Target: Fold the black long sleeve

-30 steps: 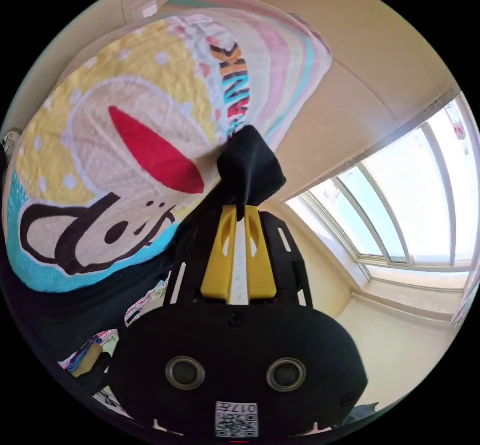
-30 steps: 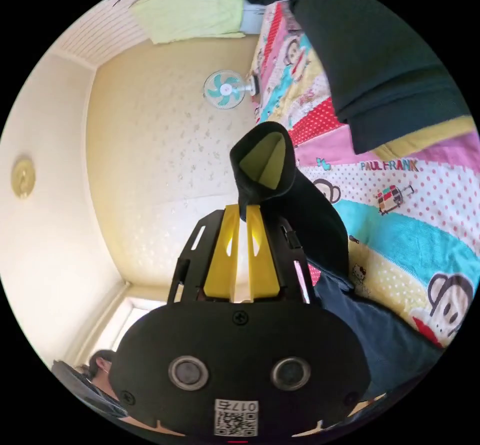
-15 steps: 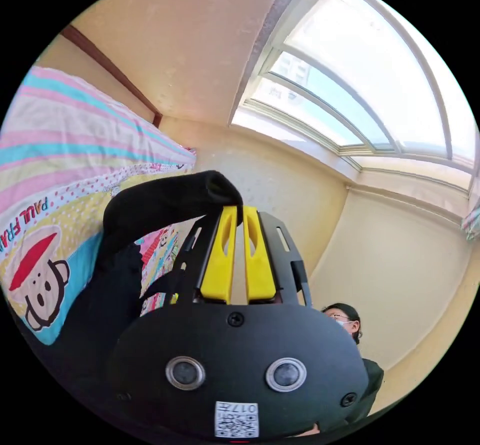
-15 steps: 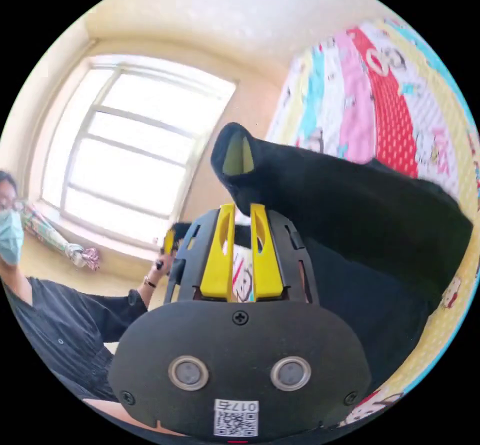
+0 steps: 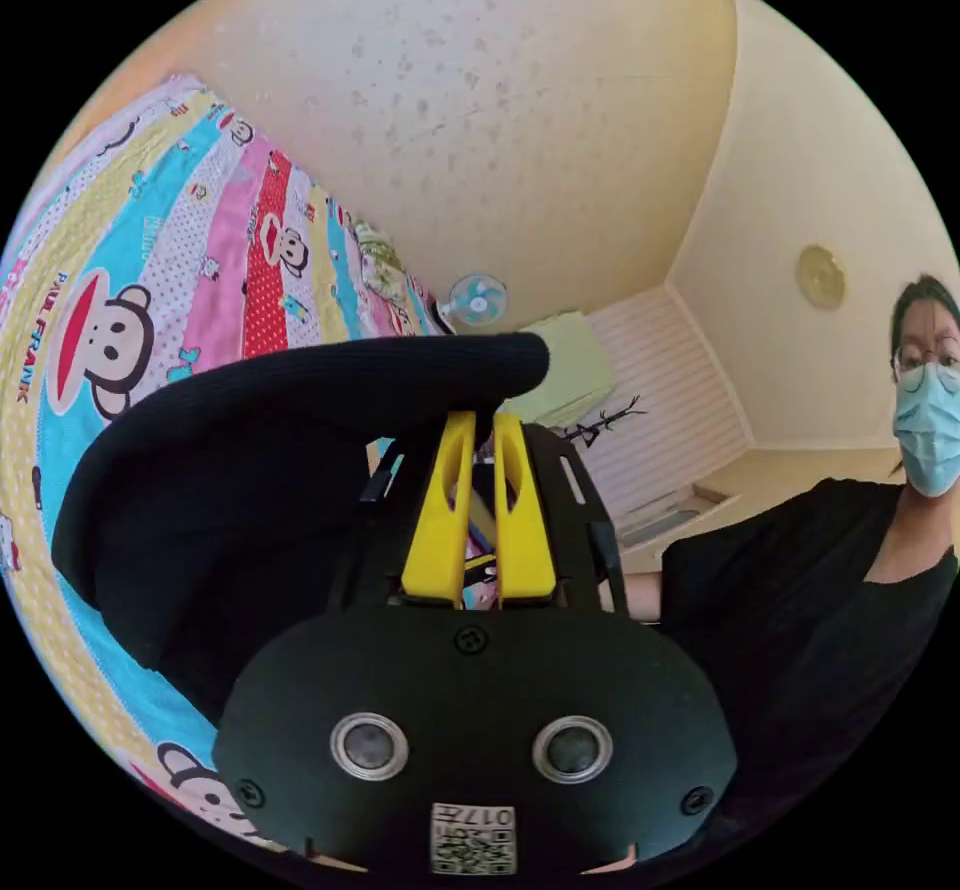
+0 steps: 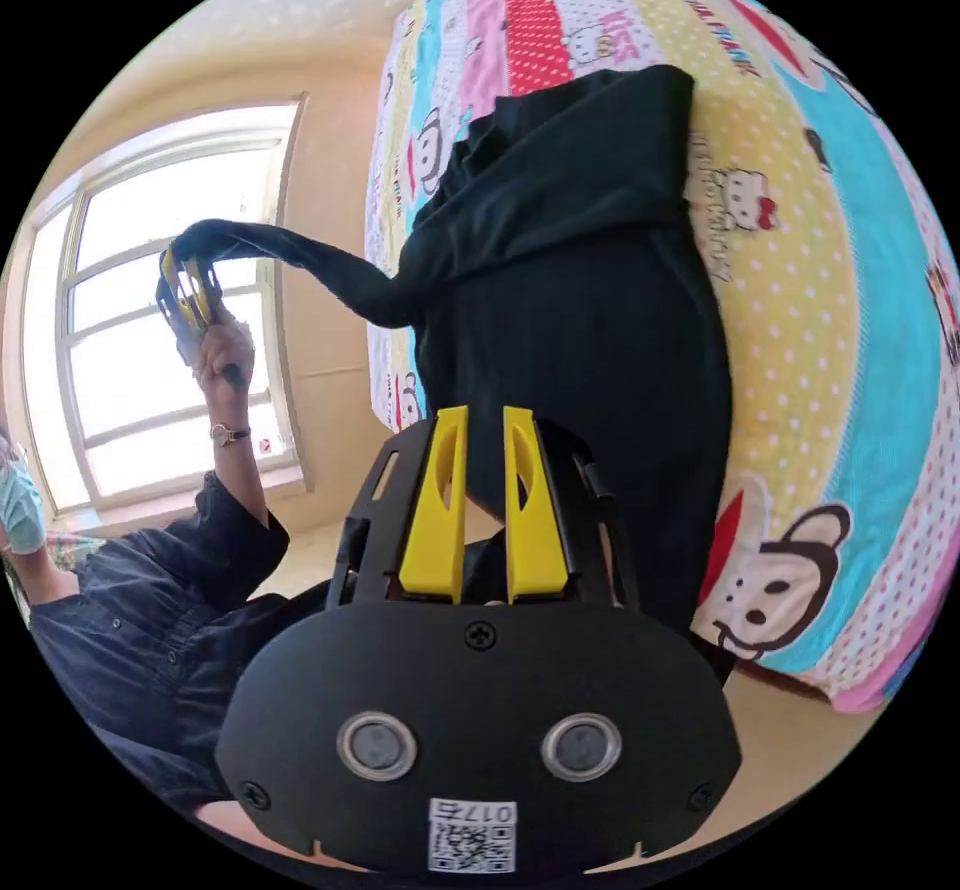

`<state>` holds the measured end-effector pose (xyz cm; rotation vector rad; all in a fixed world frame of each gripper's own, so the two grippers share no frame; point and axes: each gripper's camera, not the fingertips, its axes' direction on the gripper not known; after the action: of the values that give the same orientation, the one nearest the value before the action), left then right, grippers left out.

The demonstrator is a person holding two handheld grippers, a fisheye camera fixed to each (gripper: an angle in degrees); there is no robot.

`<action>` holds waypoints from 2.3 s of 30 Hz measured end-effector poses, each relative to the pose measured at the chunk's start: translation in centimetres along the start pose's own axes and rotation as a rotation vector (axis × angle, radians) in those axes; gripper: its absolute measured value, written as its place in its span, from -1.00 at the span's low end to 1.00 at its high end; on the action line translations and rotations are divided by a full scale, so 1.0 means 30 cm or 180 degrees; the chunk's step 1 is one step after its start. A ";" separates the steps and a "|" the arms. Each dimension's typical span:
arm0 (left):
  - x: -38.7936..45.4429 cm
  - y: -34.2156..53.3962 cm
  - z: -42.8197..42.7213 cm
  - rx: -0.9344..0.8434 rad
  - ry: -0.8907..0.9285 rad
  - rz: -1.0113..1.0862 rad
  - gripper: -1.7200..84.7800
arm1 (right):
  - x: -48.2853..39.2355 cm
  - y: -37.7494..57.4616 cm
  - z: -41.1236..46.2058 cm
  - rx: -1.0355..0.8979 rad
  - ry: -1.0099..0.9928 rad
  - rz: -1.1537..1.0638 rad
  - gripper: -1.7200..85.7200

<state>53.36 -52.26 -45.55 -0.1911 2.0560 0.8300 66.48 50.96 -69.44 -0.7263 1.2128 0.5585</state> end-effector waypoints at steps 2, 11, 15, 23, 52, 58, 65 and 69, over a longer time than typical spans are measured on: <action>-0.099 -0.005 0.359 -0.0902 -0.0186 -0.0375 -0.67 | 0.067 0.056 -0.044 0.0154 0.0048 0.0237 -0.78; -0.368 0.641 0.760 -0.1269 -0.0167 -0.1344 -0.70 | 0.160 0.129 0.020 0.0190 0.0428 0.0539 -0.77; -0.457 0.895 0.591 -0.0999 -0.0890 -0.1735 -0.70 | 0.099 0.017 0.058 0.0388 0.0726 0.0305 -0.77; -0.527 1.069 0.362 -0.0494 -0.1349 -0.2170 -0.72 | -0.020 -0.529 0.087 0.0908 0.1154 -0.0185 -0.77; -0.640 1.265 0.364 -0.0678 -0.2275 -0.2058 -0.60 | 0.505 0.166 0.154 -0.0802 0.1493 0.0037 -0.69; -0.681 1.359 0.312 -0.1344 -0.2172 -0.1984 -0.61 | 0.530 0.349 0.065 -0.0924 0.1409 0.0186 -0.69; -0.793 1.358 0.200 -0.1460 -0.2074 -0.1970 -0.59 | 0.615 0.420 -0.009 -0.1166 0.1584 0.0250 -0.71; -0.888 1.284 0.204 -0.1788 -0.1968 -0.1988 -0.69 | 0.667 0.402 -0.059 -0.1225 0.1476 0.0366 -0.79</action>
<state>57.13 -23.47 -8.28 -0.7416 1.0556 0.8954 61.92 57.62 -91.43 -1.1611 1.6043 0.7567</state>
